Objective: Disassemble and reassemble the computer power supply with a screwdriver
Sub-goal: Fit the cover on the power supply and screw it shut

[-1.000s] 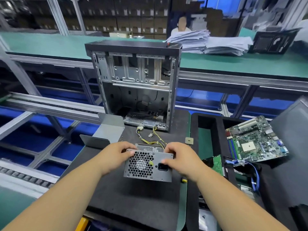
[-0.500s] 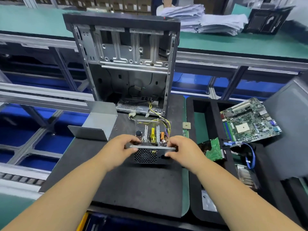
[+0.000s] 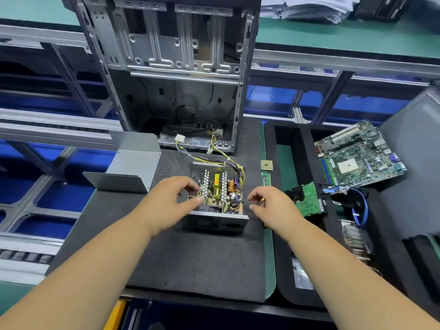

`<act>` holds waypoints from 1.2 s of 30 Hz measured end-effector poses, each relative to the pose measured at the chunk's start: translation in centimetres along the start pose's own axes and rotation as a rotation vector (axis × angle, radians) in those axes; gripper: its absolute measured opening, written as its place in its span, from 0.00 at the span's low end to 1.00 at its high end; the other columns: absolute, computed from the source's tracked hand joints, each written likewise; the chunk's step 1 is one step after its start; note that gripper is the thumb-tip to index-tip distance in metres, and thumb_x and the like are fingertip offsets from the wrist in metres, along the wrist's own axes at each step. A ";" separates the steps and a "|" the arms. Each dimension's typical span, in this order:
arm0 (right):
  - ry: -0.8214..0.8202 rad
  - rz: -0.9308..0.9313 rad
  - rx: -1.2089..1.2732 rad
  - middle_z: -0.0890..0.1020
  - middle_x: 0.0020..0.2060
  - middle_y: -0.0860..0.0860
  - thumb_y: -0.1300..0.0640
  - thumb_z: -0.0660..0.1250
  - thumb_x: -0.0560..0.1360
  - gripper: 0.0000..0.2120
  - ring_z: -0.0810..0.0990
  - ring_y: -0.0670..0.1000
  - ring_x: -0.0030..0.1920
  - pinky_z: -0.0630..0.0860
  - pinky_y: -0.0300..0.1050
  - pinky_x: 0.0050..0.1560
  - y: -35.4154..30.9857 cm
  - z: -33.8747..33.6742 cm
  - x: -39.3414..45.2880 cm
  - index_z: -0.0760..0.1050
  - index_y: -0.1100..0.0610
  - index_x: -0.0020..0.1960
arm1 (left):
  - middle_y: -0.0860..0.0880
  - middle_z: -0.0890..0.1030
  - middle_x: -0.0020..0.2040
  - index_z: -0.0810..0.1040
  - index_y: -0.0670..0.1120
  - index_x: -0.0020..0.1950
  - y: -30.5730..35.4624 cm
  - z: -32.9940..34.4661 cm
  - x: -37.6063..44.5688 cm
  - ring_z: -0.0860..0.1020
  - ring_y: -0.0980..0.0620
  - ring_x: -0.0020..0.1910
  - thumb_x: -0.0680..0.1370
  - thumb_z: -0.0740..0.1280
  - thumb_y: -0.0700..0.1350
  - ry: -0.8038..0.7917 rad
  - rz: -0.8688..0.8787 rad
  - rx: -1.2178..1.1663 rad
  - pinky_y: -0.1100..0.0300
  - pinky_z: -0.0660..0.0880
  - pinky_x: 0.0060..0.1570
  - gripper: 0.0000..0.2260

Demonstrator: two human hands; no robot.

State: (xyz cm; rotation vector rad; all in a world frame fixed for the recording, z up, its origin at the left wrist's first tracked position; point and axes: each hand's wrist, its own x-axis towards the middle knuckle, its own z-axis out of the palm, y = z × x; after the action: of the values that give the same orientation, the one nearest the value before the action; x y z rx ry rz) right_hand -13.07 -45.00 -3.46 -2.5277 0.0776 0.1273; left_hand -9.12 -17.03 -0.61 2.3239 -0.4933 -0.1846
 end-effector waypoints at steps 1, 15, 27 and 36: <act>-0.002 -0.009 -0.015 0.77 0.42 0.42 0.58 0.71 0.73 0.09 0.73 0.40 0.38 0.74 0.41 0.46 0.0 0.2 0.2 0.76 0.45 0.47 | 0.61 0.78 0.49 0.77 0.59 0.51 0.5 0.3 0.5 0.74 0.61 0.51 0.76 0.70 0.52 0.033 -0.001 -0.006 0.62 0.71 0.53 0.05; 0.036 0.014 -0.103 0.73 0.44 0.45 0.54 0.72 0.73 0.07 0.76 0.50 0.46 0.74 0.45 0.48 -0.1 2.8 2.1 0.81 0.47 0.50 | 0.57 0.73 0.58 0.77 0.54 0.61 3.0 5.2 3.7 0.65 0.52 0.64 0.75 0.68 0.47 0.131 0.153 0.326 0.59 0.57 0.63 0.14; 0.078 0.011 0.069 0.73 0.34 0.43 0.55 0.71 0.75 0.09 0.71 0.41 0.34 0.65 0.32 0.35 -0.1 2.0 0.8 0.73 0.45 0.40 | 0.61 0.65 0.72 0.81 0.64 0.55 2.9 5.2 4.4 0.55 0.52 0.74 0.77 0.65 0.48 -0.058 0.185 0.355 0.54 0.47 0.70 0.12; -0.100 0.166 0.268 0.77 0.30 0.43 0.63 0.71 0.74 0.08 0.71 0.40 0.29 0.68 0.30 0.35 -0.2 2.4 0.6 0.79 0.50 0.43 | 0.65 0.65 0.70 0.83 0.64 0.45 3.1 4.9 4.6 0.54 0.56 0.73 0.75 0.66 0.42 -0.087 0.200 0.297 0.58 0.45 0.71 0.15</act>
State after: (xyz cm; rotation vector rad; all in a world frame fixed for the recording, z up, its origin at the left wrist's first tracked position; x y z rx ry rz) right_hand -12.67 -43.45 -5.32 -2.2413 0.2480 0.2896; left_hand -7.20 -24.06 -1.91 2.5405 -0.8422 -0.1232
